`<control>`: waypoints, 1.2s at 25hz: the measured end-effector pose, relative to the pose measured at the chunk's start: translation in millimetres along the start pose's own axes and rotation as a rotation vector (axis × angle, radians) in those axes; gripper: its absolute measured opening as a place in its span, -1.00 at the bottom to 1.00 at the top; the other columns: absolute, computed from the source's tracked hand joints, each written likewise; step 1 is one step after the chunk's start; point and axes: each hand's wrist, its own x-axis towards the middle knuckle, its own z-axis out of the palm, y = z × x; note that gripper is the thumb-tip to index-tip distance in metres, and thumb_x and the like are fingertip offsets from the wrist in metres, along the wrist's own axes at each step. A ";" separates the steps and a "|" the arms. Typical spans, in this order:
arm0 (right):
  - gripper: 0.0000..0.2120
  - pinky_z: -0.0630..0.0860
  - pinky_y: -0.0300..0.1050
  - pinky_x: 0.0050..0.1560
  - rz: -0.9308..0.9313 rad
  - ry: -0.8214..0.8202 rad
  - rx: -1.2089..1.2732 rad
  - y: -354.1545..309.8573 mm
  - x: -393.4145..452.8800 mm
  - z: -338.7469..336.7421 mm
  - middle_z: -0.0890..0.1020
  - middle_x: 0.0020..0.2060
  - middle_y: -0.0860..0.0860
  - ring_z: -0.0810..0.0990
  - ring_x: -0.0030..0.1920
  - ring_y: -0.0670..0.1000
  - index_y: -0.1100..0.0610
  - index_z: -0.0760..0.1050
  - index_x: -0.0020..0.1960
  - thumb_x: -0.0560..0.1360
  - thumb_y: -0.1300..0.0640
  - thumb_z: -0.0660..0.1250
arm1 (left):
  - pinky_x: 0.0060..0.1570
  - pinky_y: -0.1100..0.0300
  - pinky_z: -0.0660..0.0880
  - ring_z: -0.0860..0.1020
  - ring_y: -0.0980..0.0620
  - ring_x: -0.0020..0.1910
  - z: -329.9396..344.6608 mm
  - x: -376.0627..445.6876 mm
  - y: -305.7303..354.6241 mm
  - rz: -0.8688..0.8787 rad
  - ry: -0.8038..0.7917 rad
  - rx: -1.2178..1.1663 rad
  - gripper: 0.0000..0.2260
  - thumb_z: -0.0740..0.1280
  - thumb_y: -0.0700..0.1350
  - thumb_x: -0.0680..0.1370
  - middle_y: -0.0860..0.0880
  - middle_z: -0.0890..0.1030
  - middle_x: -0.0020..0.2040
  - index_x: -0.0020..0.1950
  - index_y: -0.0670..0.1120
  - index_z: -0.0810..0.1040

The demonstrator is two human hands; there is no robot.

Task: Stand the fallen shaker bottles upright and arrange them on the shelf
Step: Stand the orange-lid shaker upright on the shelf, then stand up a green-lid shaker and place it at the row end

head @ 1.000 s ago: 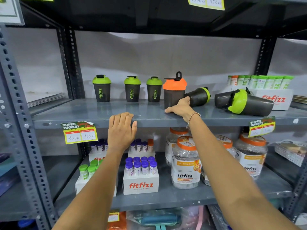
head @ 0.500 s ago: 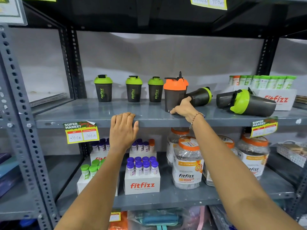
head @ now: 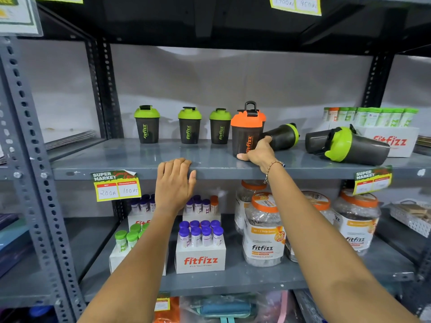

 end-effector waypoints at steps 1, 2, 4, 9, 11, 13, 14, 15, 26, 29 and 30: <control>-0.15 0.40 0.08 0.30 -0.006 0.016 -0.009 0.0 0.0 1.3 0.47 0.28 0.16 0.46 0.29 0.19 0.23 0.06 0.38 0.32 0.16 0.55 | 0.08 0.04 0.28 0.51 -0.12 -0.03 -0.2 -0.2 0.1 -0.002 -0.008 0.001 -0.64 0.08 0.01 0.61 -0.14 0.60 0.02 0.09 -0.19 0.56; -0.14 0.40 0.09 0.30 -0.005 0.020 -0.008 0.0 0.7 2.2 0.47 0.28 0.17 0.47 0.29 0.19 0.22 0.06 0.37 0.31 0.15 0.56 | 0.09 0.04 0.28 0.51 -0.12 -0.03 -0.1 -0.1 0.3 -0.004 -0.015 0.002 -0.64 0.08 0.02 0.61 -0.14 0.60 0.02 0.09 -0.19 0.55; -0.14 0.41 0.09 0.30 -0.003 0.025 -0.002 0.4 2.3 2.8 0.47 0.28 0.17 0.47 0.30 0.20 0.22 0.08 0.37 0.30 0.14 0.57 | 0.09 0.04 0.28 0.51 -0.12 -0.02 0.7 0.7 0.1 -0.006 -0.033 0.004 -0.64 0.08 0.02 0.61 -0.14 0.60 0.02 0.09 -0.18 0.55; -0.12 0.42 0.12 0.31 -0.021 0.061 -0.035 1.0 2.6 3.5 0.47 0.28 0.17 0.47 0.29 0.21 0.23 0.10 0.35 0.26 0.10 0.59 | 0.09 0.03 0.28 0.51 -0.12 -0.02 1.3 -0.4 0.2 -0.007 -0.033 -0.014 -0.64 0.06 0.02 0.61 -0.14 0.59 0.03 0.10 -0.18 0.54; -0.14 0.43 0.12 0.30 -0.028 0.060 -0.053 1.7 2.9 3.5 0.47 0.28 0.17 0.47 0.29 0.21 0.23 0.12 0.34 0.26 0.09 0.59 | 0.09 0.03 0.29 0.51 -0.12 -0.01 -0.5 -0.1 -0.2 -0.008 -0.045 -0.006 -0.64 0.05 0.02 0.62 -0.14 0.59 0.04 0.11 -0.18 0.54; -0.14 0.43 0.11 0.29 -0.039 0.045 -0.079 1.2 1.7 2.2 0.46 0.29 0.17 0.46 0.29 0.21 0.23 0.12 0.33 0.26 0.06 0.59 | 0.09 0.02 0.29 0.50 -0.12 0.01 -1.7 1.0 1.4 -0.009 -0.072 0.002 -0.64 0.05 0.02 0.62 -0.14 0.58 0.06 0.12 -0.18 0.53; -0.13 0.42 0.12 0.30 -0.044 0.038 -0.087 1.1 0.4 0.9 0.45 0.30 0.16 0.45 0.30 0.21 0.23 0.12 0.34 0.26 0.04 0.59 | 0.09 0.02 0.29 0.50 -0.12 0.02 -2.8 1.2 2.3 -0.009 -0.087 0.004 -0.64 0.05 0.01 0.62 -0.14 0.58 0.06 0.12 -0.17 0.53; -0.11 0.42 0.12 0.31 -0.047 0.033 -0.091 1.2 -0.7 0.0 0.43 0.32 0.17 0.44 0.32 0.21 0.24 0.11 0.35 0.26 0.02 0.59 | 0.10 0.01 0.30 0.49 -0.12 0.02 -3.4 1.7 2.2 -0.012 -0.100 0.002 -0.65 0.05 0.01 0.62 -0.14 0.57 0.07 0.12 -0.17 0.52; -0.84 0.52 -0.07 0.18 -0.336 0.225 -0.106 39.1 -27.0 -67.3 0.68 -0.02 0.14 0.63 0.07 0.11 0.21 0.61 0.04 0.48 0.25 0.33 | 0.27 -0.11 0.27 0.52 -0.15 0.12 3.5 15.7 102.1 0.038 -0.243 -0.044 -0.58 0.05 0.09 0.61 -0.14 0.57 0.18 0.17 -0.17 0.54; -0.78 0.44 0.00 0.24 -0.378 0.395 -0.259 60.7 -19.8 -116.7 0.58 0.09 0.17 0.52 0.19 0.18 0.16 0.58 0.08 0.45 0.30 0.31 | 0.24 -0.12 0.25 0.51 -0.13 0.10 12.7 21.2 153.2 0.071 -0.244 -0.057 -0.58 0.06 0.09 0.61 -0.12 0.57 0.14 0.16 -0.17 0.54; -0.72 0.41 0.00 0.25 -0.378 0.446 -0.329 69.2 -17.3 -137.1 0.53 0.15 0.16 0.47 0.23 0.18 0.15 0.56 0.13 0.44 0.32 0.31 | 0.23 -0.12 0.24 0.51 -0.13 0.09 15.0 24.2 173.3 0.080 -0.251 -0.063 -0.59 0.07 0.09 0.61 -0.12 0.57 0.12 0.17 -0.17 0.53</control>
